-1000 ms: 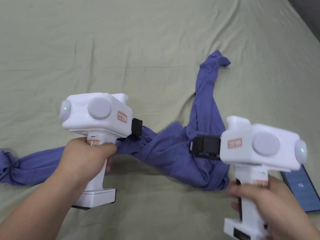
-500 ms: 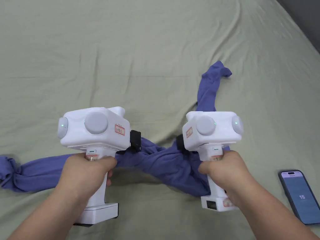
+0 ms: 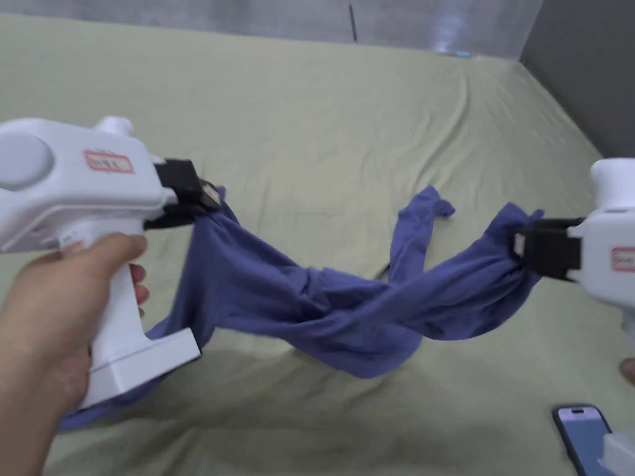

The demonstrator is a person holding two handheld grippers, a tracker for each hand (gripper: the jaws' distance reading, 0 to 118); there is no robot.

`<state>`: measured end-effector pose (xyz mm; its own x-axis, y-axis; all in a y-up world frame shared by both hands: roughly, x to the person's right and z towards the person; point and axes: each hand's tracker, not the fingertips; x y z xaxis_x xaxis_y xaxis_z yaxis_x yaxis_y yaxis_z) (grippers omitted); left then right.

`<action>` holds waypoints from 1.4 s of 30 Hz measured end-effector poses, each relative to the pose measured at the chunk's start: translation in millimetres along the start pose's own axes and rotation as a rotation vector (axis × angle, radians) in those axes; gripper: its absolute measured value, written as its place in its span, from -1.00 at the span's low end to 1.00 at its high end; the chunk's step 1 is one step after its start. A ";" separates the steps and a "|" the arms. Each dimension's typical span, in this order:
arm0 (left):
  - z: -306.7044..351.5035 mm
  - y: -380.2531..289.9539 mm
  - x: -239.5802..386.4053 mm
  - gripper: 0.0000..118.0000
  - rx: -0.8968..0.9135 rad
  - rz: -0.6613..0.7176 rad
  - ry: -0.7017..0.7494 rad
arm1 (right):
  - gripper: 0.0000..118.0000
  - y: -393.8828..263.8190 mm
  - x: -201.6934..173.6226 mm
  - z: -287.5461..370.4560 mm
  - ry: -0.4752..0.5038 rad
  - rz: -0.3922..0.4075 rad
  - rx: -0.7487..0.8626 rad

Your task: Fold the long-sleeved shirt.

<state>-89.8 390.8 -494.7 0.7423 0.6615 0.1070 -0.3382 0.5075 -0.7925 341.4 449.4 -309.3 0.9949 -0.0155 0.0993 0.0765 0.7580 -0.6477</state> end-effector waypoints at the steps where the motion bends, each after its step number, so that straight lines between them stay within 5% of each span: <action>1: 11.4 16.3 8.7 -0.91 0.043 0.008 -0.033 | -0.76 17.7 6.4 5.3 0.039 -0.038 0.016; 4: 27.9 56.5 37.4 -0.92 0.074 -0.060 -0.072 | -0.76 66.7 9.7 11.7 0.063 -0.054 0.099; 11: 82.7 161.9 79.0 -0.92 0.251 -0.141 0.021 | -0.76 187.6 19.9 14.8 -0.149 0.061 0.192; 14: 101.8 216.7 100.5 -0.92 0.301 -0.097 -0.038 | -0.76 249.7 26.3 14.9 -0.127 0.024 0.210; 21: 112.8 336.8 202.7 -0.92 0.415 -0.252 0.035 | -0.76 405.0 11.7 19.6 -0.212 -0.008 0.292; 26: 127.9 395.5 248.2 -0.92 0.476 -0.195 -0.002 | -0.76 480.1 9.9 38.6 -0.234 -0.061 0.406; 30: 139.7 422.4 274.9 -0.92 0.539 -0.168 0.013 | -0.77 509.0 13.3 57.0 -0.167 -0.123 0.507; 35: 136.2 427.7 281.6 -0.92 0.554 -0.243 0.037 | -0.77 487.2 1.5 48.2 -0.142 -0.074 0.500; 42: 59.2 369.9 180.5 -0.92 0.364 -0.260 0.250 | -0.77 404.8 25.7 -102.6 0.006 -0.056 0.266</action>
<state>-115.2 730.6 -732.9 0.9293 0.3579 0.0906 -0.2703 0.8268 -0.4933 404.6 688.9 -646.4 0.9900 -0.0660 0.1243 0.1128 0.9003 -0.4204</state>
